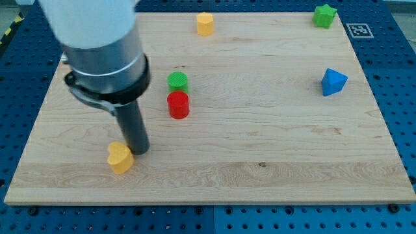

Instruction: Slide yellow heart towards bottom left

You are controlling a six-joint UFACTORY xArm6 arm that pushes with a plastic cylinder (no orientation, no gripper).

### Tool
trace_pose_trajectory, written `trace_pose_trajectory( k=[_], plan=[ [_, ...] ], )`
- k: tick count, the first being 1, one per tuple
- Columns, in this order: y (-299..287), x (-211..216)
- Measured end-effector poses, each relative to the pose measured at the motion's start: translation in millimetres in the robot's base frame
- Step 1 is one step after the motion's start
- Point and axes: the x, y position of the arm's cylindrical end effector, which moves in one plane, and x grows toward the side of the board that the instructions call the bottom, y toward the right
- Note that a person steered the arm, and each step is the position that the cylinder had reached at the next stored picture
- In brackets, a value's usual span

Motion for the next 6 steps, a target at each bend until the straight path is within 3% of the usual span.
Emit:
trace_pose_trajectory(
  k=[1,3,5,6],
  plan=[
    [-13,0],
    [39,0],
    [-8,6],
    [35,16]
  ],
)
